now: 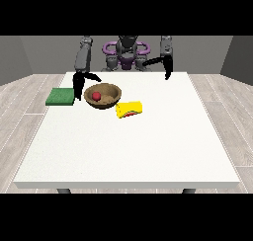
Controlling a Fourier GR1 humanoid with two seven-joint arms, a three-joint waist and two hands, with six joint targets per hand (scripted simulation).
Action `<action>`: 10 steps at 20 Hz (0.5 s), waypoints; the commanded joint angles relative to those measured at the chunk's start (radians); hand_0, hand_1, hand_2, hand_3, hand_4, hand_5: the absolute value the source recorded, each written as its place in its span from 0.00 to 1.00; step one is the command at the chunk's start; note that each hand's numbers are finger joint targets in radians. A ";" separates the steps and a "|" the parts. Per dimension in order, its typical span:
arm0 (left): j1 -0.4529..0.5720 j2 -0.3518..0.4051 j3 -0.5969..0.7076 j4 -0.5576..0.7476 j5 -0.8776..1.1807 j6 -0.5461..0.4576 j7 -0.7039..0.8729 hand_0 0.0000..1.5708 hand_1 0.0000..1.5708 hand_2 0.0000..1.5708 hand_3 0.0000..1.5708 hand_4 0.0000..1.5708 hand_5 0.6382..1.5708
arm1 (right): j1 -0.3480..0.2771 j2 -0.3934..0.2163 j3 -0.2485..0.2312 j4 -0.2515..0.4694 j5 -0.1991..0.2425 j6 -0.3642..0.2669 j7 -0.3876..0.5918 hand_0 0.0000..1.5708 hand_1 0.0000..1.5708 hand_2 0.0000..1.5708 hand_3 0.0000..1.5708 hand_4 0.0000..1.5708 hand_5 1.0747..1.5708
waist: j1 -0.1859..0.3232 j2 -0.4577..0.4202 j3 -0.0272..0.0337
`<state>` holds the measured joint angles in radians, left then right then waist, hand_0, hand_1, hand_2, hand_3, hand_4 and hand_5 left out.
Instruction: Pick the cup and pour the ball into the bowl, then pick the bowl and place it on the pad
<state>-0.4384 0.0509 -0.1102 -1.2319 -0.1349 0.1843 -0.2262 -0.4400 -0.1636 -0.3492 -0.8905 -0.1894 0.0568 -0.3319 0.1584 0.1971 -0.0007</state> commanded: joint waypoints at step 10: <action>0.061 0.049 0.022 -0.167 0.012 -0.094 0.039 0.00 0.00 0.00 0.00 0.00 0.99 | -0.133 -0.047 -0.032 0.316 -0.014 -0.007 -0.168 0.00 0.00 0.00 0.00 0.06 0.99 | 0.024 0.044 0.0014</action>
<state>-0.3975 0.0952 -0.0812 -1.3587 -0.1162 0.1109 -0.1898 -0.5352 -0.1978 -0.3700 -0.6496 -0.1962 0.0553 -0.4571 0.1781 0.2212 0.0006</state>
